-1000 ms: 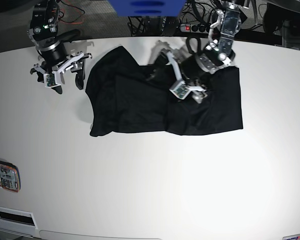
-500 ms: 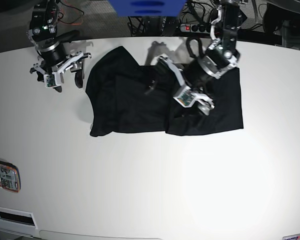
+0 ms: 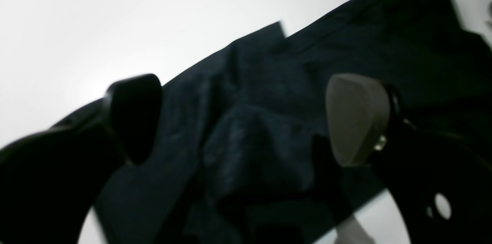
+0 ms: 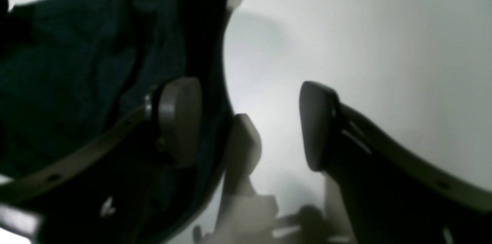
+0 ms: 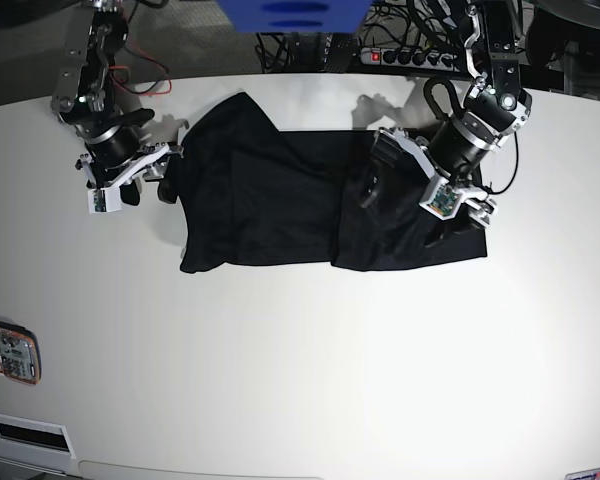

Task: Fold the T-shirt properly
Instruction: 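Grasp the other strip end with the right gripper and fold it inward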

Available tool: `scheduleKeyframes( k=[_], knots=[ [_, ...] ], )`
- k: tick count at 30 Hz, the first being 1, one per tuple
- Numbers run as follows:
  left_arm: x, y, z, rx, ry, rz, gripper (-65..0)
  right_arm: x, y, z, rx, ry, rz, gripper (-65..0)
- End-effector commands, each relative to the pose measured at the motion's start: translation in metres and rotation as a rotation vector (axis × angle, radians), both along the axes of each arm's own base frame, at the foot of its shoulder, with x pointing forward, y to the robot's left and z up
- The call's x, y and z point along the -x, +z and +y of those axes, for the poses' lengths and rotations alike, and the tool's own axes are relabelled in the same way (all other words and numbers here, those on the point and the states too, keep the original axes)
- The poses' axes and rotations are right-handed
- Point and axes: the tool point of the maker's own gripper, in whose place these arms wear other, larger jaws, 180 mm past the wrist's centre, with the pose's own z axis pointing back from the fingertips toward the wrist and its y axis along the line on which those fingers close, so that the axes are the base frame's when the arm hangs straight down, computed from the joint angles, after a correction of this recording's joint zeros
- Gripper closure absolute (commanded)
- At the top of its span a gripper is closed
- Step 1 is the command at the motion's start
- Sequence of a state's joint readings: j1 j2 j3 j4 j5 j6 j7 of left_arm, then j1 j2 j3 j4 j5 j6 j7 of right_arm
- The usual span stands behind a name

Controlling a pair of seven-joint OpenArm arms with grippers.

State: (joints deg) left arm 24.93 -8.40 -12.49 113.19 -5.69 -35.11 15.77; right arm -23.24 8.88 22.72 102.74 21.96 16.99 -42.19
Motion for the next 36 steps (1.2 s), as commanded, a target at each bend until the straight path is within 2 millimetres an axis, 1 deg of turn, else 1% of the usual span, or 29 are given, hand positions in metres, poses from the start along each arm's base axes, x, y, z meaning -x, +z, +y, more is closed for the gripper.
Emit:
scheduleKeyframes(
  k=[1, 5, 7, 9, 12, 14, 18, 22, 24, 28, 32, 34, 36],
  knots=[
    [-0.003, 0.008, -0.001, 0.026, 0.002, -0.031, -65.0, 0.001, -0.003, -0.004, 0.001, -0.004, 0.015, -38.8],
    [-0.003, 0.003, -0.002, 0.032, 0.008, -0.019, -65.0, 0.017, -0.032, -0.006, -0.019, -0.022, 0.114, -38.8],
    [-0.002, -0.002, -0.001, 0.034, 0.010, -0.002, -65.0, 0.020, -0.041, -0.008, -0.029, -0.031, 0.140, -38.8],
    [0.000, -0.006, -0.001, 0.035, 0.012, 0.010, -65.0, 0.004, -0.034, -0.006, -0.051, -0.037, 0.106, -38.8],
    [0.001, -0.010, 0.000, 0.036, 0.013, 0.021, -65.0, -0.018, -0.016, 0.002, -0.140, -0.045, 0.039, -38.8],
    [0.002, -0.011, 0.000, 0.036, 0.014, 0.025, -65.0, -0.022, -0.011, 0.009, -0.199, -0.045, 0.034, -38.8],
    [0.008, -0.015, 0.000, 0.033, 0.013, 0.042, -65.0, -0.013, -0.013, 0.023, -0.302, -0.023, 0.101, -38.8],
    [0.009, -0.016, 0.001, 0.031, 0.012, 0.045, -65.0, -0.013, -0.011, 0.030, -0.336, -0.017, 0.103, -38.8],
    [0.009, -0.017, 0.005, 0.026, 0.022, 0.046, -65.0, -0.010, -0.019, 0.035, -0.354, -0.030, 0.122, -38.8],
    [0.008, -0.016, 0.021, 0.008, 0.063, 0.044, -65.0, 0.002, -0.041, 0.036, -0.359, -0.050, 0.189, -38.8],
    [0.006, -0.016, 0.041, -0.012, 0.116, 0.039, -65.0, 0.013, -0.056, 0.064, -0.393, 0.012, 0.252, -38.8],
    [0.006, -0.015, 0.044, -0.018, 0.120, 0.037, -65.0, 0.016, -0.057, 0.080, -0.408, 0.046, 0.265, -38.8],
    [0.010, -0.018, 0.047, -0.025, 0.126, 0.049, -65.0, 0.018, -0.057, 0.096, -0.426, 0.074, 0.274, -38.8]
  ],
)
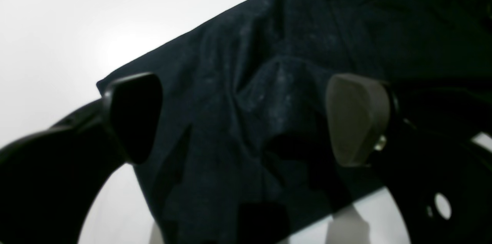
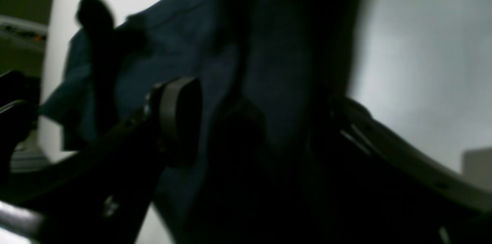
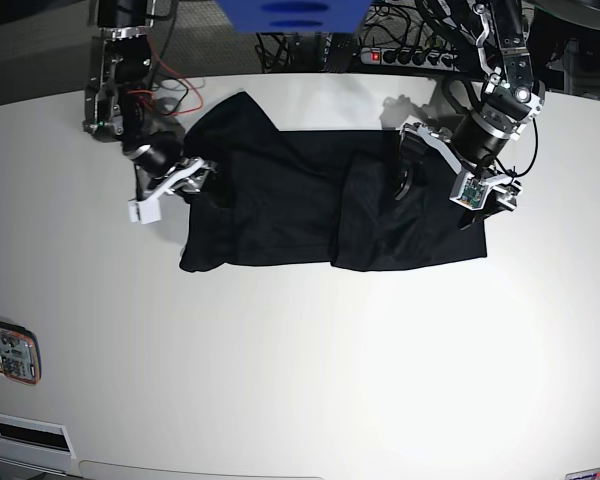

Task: Fold the T-shirt properly
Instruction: 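Grasp the other strip end with the right gripper and fold it inward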

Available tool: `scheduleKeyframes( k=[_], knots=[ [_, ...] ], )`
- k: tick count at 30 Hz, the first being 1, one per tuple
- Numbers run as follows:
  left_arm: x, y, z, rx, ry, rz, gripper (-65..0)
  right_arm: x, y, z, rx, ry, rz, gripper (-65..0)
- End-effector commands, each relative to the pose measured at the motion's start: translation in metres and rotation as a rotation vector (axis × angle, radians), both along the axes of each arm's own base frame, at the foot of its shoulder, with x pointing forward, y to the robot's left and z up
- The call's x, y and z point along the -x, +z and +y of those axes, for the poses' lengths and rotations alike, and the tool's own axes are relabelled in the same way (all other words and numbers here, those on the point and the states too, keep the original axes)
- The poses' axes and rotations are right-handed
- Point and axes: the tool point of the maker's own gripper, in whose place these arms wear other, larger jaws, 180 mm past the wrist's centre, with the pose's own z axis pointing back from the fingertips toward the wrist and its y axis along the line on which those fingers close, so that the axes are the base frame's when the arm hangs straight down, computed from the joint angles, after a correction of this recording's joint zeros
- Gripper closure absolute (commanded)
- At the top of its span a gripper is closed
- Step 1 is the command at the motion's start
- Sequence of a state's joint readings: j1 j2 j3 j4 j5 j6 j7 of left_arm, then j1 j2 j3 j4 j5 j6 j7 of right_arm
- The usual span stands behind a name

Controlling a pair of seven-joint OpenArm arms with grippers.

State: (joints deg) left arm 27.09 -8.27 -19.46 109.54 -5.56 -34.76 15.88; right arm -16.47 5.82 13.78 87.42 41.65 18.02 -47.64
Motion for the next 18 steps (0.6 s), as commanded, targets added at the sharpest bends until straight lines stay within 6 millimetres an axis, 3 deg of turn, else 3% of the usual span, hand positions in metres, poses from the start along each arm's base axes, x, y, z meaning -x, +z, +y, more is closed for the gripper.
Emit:
scheduleKeyframes(
  k=[1, 5, 12, 14, 18],
  knots=[
    [-0.002, 0.010, 0.001, 0.014, 0.002, -0.039, -65.0, 0.022, -0.018, 0.010, 0.029, 0.060, 0.100, -38.8],
    [-0.001, 0.009, 0.002, 0.010, 0.000, -0.034, -65.0, 0.024, -0.017, 0.027, 0.000, 0.078, 0.102, -38.8],
    [0.000, 0.009, 0.008, -0.017, -0.014, -0.031, -65.0, 0.024, -0.017, 0.031, -0.007, 0.081, 0.102, -37.6],
    [-0.001, 0.009, 0.008, -0.016, -0.014, -0.031, -65.0, 0.024, -0.017, 0.031, -0.007, 0.081, 0.102, -31.6],
    [-0.002, 0.006, 0.009, -0.014, -0.011, -0.026, -65.0, 0.001, -0.006, 0.031, -0.005, 0.083, 0.052, -8.1]
  ],
)
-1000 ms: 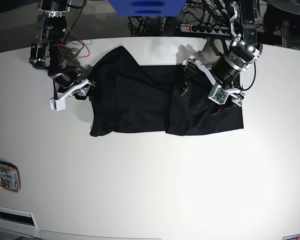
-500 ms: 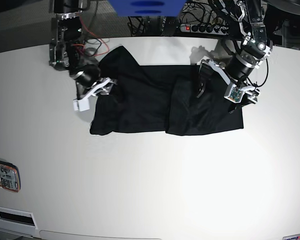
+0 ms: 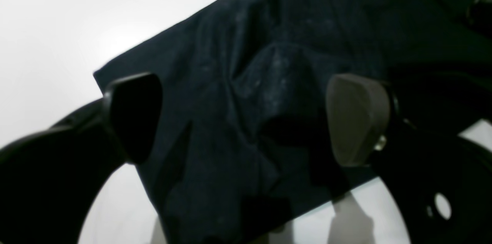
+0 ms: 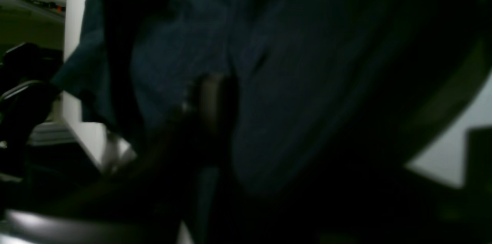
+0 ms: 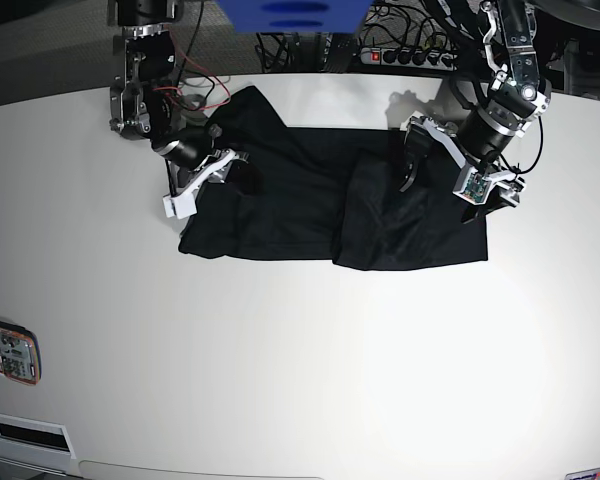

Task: Fold the T-shirt properly
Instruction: 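Grasp the other strip end with the right gripper and fold it inward, then lift the bundle with the right gripper and fold it over toward the left gripper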

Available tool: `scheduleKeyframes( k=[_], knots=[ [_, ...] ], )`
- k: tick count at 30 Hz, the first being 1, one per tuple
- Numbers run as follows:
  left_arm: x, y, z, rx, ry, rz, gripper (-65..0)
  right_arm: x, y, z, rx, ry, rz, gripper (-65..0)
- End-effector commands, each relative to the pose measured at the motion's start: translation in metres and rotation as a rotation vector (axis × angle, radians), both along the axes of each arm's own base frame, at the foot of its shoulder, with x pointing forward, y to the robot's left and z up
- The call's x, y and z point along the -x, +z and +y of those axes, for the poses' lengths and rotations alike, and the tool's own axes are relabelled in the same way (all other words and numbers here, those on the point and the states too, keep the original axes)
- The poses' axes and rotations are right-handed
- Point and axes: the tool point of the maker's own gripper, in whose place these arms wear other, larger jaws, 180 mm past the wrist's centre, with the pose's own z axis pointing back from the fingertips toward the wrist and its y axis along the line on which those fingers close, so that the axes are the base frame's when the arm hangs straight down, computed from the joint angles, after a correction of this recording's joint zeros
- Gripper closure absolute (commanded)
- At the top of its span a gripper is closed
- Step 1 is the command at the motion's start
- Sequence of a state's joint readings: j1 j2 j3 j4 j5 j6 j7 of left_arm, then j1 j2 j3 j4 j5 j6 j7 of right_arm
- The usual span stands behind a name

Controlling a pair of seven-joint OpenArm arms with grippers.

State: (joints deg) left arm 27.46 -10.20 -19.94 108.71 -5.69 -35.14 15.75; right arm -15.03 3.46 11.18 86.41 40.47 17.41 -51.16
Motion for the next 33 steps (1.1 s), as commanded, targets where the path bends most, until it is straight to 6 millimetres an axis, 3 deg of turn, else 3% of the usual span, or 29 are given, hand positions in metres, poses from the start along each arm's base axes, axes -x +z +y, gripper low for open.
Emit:
scheduleKeyframes(
  k=[1, 5, 10, 14, 18, 21, 25, 33],
  knots=[
    [-0.005, 0.011, 0.000, 0.013, 0.000, -0.043, -65.0, -0.013, 0.006, 0.000, 0.022, 0.014, -0.022, -1.7],
    [-0.005, 0.011, 0.000, 0.013, 0.000, -0.042, -65.0, -0.044, 0.026, 0.000, 0.026, 0.018, -0.096, 0.0],
    [-0.005, 0.010, 0.000, 0.014, 0.001, -0.039, -65.0, -0.042, 0.026, -0.002, 0.041, 0.045, -0.076, 0.0],
    [-0.005, 0.009, 0.000, 0.015, 0.001, -0.038, -65.0, -0.042, 0.023, -0.034, 0.113, 0.046, -0.048, 0.0],
    [-0.005, 0.009, 0.000, 0.015, 0.001, -0.038, -65.0, -0.080, 0.051, -0.051, 0.177, 0.077, -0.127, 0.0],
    [-0.005, 0.009, 0.000, 0.015, 0.001, -0.038, -65.0, -0.092, 0.058, -0.070, 0.267, 0.093, -0.142, 0.0],
    [-0.005, 0.009, -0.001, 0.016, 0.001, -0.037, -65.0, -0.086, 0.048, -0.095, 0.410, 0.131, -0.089, 0.0],
    [-0.005, 0.009, -0.004, 0.023, -0.002, -0.038, -65.0, -0.093, 0.070, -0.119, 0.678, 0.144, -0.154, 0.0]
  ],
)
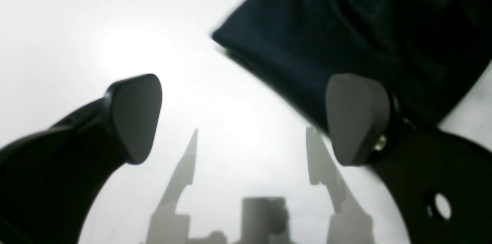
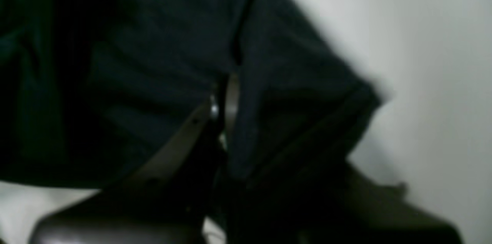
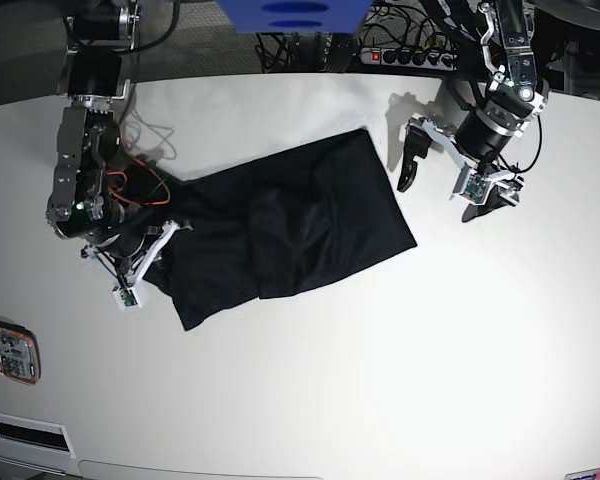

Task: Fold the T-shirt properly
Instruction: 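Lift the bundle with the right gripper and fold it over toward the left gripper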

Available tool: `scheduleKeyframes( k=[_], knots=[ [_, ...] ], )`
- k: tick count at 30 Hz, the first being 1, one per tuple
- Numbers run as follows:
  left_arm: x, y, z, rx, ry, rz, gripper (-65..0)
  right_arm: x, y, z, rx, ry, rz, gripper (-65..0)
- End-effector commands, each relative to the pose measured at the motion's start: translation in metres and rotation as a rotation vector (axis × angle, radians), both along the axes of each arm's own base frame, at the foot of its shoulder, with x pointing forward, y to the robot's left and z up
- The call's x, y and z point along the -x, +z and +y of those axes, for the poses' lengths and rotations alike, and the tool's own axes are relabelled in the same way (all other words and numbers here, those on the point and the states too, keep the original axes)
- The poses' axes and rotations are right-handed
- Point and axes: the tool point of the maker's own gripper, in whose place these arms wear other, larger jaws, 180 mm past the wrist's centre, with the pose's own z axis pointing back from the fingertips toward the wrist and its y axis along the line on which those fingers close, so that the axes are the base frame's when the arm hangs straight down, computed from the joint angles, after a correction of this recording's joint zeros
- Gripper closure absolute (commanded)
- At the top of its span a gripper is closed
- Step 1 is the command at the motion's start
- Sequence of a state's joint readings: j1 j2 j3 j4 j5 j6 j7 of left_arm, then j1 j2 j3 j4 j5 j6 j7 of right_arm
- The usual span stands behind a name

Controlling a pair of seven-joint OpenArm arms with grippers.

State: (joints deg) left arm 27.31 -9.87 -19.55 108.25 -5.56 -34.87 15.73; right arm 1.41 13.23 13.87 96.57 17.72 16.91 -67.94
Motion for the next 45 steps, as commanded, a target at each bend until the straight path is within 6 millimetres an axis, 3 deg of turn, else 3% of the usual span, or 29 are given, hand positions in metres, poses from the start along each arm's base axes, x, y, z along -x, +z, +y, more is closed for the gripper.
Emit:
scheduleKeyframes(
  k=[1, 15, 21, 25, 27, 30, 32, 37, 45],
  knots=[
    [-0.005, 0.011, -0.002, 0.016, -0.004, -0.043, -65.0, -0.004, 0.010, -0.006, 0.023, -0.002, -0.028, 0.0],
    [-0.008, 0.012, -0.002, 0.010, -0.006, -0.050, -65.0, -0.010, 0.032, -0.003, 0.052, 0.017, -0.079, 0.0],
    [-0.009, 0.013, -0.002, 0.009, -0.008, -0.051, -65.0, -0.017, 0.034, 0.040, 0.082, 0.151, -0.093, 0.0],
    [-0.013, 0.012, -0.015, 0.019, -0.050, -0.054, -65.0, -0.019, 0.038, 0.037, 0.248, 0.168, -0.122, 0.0],
    [-0.018, 0.005, -0.022, 0.029, -0.073, -0.043, -65.0, -0.020, 0.041, 0.038, 0.325, 0.182, -0.142, 0.0],
    [-0.032, -0.006, -0.034, 0.049, -0.112, -0.026, -65.0, -0.018, 0.041, 0.060, 0.363, 0.217, -0.160, 0.0],
    [-0.037, -0.016, -0.039, 0.052, -0.135, -0.004, -65.0, -0.019, 0.041, 0.059, 0.399, 0.216, -0.164, 0.0],
    [-0.038, -0.047, -0.049, 0.039, -0.206, 0.080, -65.0, -0.019, 0.045, 0.071, 0.374, 0.213, -0.178, 0.0],
    [-0.031, -0.075, -0.080, 0.070, -0.293, 0.151, -65.0, -0.016, 0.054, 0.088, 0.333, 0.206, -0.180, 0.0]
  ],
)
